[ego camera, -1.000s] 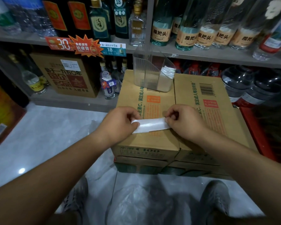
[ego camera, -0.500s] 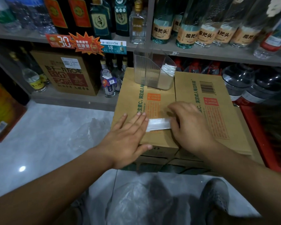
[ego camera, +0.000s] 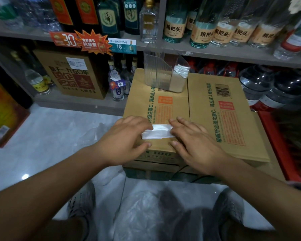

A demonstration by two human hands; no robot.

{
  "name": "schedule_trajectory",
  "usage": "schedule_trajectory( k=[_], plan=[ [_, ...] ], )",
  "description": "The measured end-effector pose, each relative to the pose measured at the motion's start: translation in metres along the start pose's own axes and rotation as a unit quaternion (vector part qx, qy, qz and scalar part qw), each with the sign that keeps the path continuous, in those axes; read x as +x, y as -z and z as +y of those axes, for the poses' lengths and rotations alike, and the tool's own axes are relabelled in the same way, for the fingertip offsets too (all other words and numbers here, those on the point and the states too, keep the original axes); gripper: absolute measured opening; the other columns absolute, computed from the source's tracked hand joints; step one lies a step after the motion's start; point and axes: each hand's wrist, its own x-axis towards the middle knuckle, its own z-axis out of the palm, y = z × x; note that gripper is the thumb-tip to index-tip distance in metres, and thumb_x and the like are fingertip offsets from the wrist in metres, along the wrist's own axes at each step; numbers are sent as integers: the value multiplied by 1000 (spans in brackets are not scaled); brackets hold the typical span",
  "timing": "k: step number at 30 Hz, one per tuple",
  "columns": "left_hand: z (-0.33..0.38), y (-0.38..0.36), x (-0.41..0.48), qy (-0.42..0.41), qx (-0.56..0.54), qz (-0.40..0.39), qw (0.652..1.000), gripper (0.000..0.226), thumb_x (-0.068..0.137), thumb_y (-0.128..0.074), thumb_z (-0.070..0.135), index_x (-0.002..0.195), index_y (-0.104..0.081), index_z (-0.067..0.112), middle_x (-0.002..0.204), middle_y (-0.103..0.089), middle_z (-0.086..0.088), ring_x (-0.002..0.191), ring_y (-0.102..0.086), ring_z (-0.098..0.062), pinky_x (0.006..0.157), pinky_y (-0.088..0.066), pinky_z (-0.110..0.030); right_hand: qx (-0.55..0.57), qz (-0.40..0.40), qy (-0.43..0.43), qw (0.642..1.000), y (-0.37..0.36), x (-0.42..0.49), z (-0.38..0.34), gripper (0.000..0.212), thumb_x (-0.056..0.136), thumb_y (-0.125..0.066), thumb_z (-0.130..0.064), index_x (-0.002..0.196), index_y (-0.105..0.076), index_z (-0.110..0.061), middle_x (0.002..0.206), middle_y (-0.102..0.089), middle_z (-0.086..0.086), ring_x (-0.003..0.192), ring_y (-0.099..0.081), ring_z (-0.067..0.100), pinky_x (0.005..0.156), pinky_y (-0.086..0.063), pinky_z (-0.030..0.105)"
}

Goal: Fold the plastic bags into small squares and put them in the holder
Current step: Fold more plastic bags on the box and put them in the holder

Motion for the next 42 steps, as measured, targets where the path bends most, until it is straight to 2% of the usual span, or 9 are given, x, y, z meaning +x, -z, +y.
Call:
schedule_trajectory(
  k=[5,9,14,20,29,32,36,39,42],
  plan=[
    [-7,5,-5,-12,-11,-21,1000,53,77,-62,65,120,-67,34,119,-56,13,114,-47,-8,97,-35,-34,-18,55,1,998,5,-5,1,47,92,-45,-51,125,-63,-23,158,-35,8,145,-28,28,113,-29,45],
    [-5,1,-5,-13,-17,0,1000,36,80,-81,40,114,-71,35,112,-58,13,108,-47,-7,92,-33,-32,7,79,28,996,6,-4,-6,43,86,-62,-48,119,-68,-21,137,-51,5,125,-43,24,101,-42,44],
    [1,-2,-4,-13,-74,22,997,28,77,-69,48,101,-74,34,89,-62,18,88,-54,-1,84,-42,-33,45,83,82,992,-6,-1,-16,45,81,-72,-39,120,-64,-19,121,-59,-1,111,-53,23,92,-49,43],
    [4,-3,-3,-12,-97,33,995,29,79,-63,52,96,-75,33,81,-62,18,78,-54,5,81,-46,-32,36,104,115,987,-10,5,-16,40,79,-80,-29,114,-68,-15,118,-61,1,112,-54,23,91,-50,42],
    [3,-5,-4,-18,-128,52,990,36,78,-65,57,96,-76,28,84,-63,16,81,-60,-2,83,-52,-36,63,141,142,978,-14,13,-22,9,90,-69,-24,96,-71,-17,106,-66,-2,100,-61,23,83,-51,44],
    [1,-5,-6,-28,-86,60,994,49,73,-70,61,113,-70,33,111,-55,16,108,-50,-7,94,-42,-35,81,137,142,977,-12,13,-22,12,94,-61,-25,98,-69,-17,104,-66,-4,97,-62,22,84,-51,44],
    [1,-4,-5,-28,-74,52,995,73,75,-84,44,141,-54,34,143,-49,19,134,-39,-8,107,-31,-36,101,136,129,977,-9,11,-24,10,97,-58,-22,100,-66,-15,101,-65,-4,93,-63,21,83,-50,43],
    [0,-4,-4,-9,-108,49,993,74,76,-87,35,142,-54,33,139,-54,19,132,-40,-6,110,-30,-33,117,132,119,977,-6,9,-26,11,98,-57,-21,99,-65,-14,94,-65,-3,87,-63,21,78,-51,43],
    [-1,-6,-3,3,-123,53,991,55,78,-84,31,129,-64,31,121,-61,21,121,-46,-2,107,-36,-34,154,125,93,976,-2,6,-30,13,99,-55,-25,100,-65,-17,91,-65,-5,82,-63,17,73,-51,40]
  ],
)
